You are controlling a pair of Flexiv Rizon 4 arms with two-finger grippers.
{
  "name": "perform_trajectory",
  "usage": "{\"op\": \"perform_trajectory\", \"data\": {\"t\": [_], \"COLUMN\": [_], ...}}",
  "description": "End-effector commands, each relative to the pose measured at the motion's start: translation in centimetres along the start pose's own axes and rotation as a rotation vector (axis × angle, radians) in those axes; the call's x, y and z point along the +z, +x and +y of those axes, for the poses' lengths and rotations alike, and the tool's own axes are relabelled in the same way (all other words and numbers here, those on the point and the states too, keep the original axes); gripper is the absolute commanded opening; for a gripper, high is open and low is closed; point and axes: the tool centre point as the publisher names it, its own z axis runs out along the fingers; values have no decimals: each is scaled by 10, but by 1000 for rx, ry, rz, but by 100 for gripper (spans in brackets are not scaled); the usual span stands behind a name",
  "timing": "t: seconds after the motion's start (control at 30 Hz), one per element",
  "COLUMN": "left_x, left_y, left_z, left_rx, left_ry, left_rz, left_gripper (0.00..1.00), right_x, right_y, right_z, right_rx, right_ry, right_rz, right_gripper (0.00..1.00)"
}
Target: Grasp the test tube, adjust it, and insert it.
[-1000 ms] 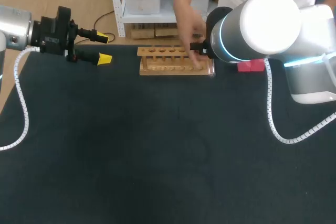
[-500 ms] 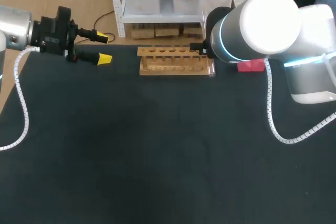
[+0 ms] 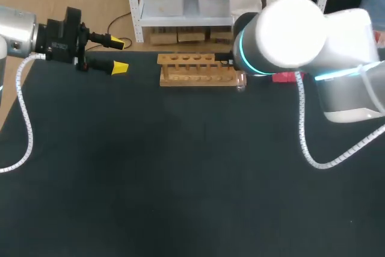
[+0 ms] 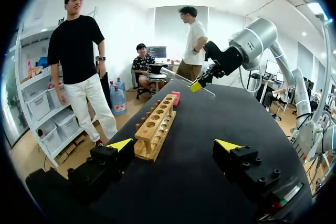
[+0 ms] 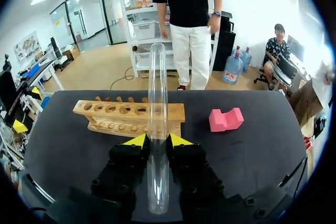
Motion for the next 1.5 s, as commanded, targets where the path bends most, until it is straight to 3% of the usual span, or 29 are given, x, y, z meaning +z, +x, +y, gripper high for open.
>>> {"op": "perform_trajectory", "data": {"t": [0.03, 0.63, 1.5], "left_x": [0, 0, 0], "left_y": [1, 1, 1], "left_z": [-1, -1, -1], "left_rx": [3, 3, 3], "left_ry": [-3, -3, -3], "left_rz": [-3, -3, -3], "left_gripper": [100, 100, 100], "right_x": [9, 40, 65], "right_y": [1, 10, 22], "right_z": [8, 28, 30], "right_rx": [1, -33, -66], "right_ry": [8, -9, -23], "right_rz": [-6, 56, 159], "right_gripper": [0, 0, 0]}}
